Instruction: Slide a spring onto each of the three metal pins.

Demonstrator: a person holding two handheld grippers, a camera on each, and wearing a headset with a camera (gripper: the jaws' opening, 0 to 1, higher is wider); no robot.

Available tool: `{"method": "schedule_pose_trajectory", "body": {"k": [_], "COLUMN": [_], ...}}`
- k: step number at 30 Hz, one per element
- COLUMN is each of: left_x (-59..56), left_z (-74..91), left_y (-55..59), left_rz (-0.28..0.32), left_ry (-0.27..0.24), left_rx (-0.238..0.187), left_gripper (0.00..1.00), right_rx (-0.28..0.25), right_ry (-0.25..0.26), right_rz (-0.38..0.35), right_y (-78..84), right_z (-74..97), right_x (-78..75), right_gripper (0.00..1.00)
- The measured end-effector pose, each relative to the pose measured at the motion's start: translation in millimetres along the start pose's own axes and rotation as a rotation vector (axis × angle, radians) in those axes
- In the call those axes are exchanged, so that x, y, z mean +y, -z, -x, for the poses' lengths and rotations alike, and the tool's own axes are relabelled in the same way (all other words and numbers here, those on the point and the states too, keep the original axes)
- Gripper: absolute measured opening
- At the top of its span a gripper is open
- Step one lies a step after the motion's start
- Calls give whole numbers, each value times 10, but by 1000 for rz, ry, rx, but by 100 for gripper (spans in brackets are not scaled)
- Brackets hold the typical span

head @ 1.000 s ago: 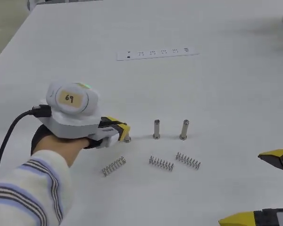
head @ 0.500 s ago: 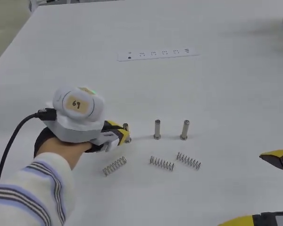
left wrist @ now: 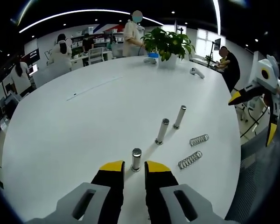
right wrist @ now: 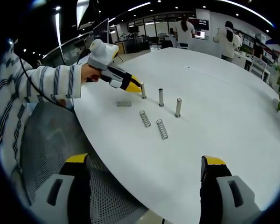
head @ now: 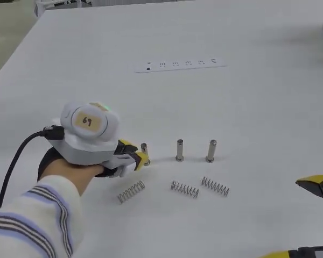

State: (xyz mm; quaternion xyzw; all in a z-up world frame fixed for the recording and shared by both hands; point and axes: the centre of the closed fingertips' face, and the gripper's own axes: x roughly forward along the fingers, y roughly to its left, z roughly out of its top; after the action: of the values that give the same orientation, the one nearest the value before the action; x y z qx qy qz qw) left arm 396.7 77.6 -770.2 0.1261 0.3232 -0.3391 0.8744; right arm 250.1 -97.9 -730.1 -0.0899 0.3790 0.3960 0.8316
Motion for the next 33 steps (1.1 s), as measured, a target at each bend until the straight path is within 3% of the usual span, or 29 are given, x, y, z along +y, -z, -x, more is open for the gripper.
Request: {"method": "schedule_pose_trajectory", "body": {"k": [12,33], "left_x": [19,14], "left_z": [108,368], "left_y": [-16,201], "left_rz": [13,69], "left_ry": [1,-6], "left_rx": [-19,-9], "left_gripper": [13,13], "right_rx": [6,9], "right_ry": [-11,-30], "right_rz": [8,10], "right_y": [0,-13], "right_z": [-2,-16], "right_x": [28,54], "right_gripper": [97,95]}}
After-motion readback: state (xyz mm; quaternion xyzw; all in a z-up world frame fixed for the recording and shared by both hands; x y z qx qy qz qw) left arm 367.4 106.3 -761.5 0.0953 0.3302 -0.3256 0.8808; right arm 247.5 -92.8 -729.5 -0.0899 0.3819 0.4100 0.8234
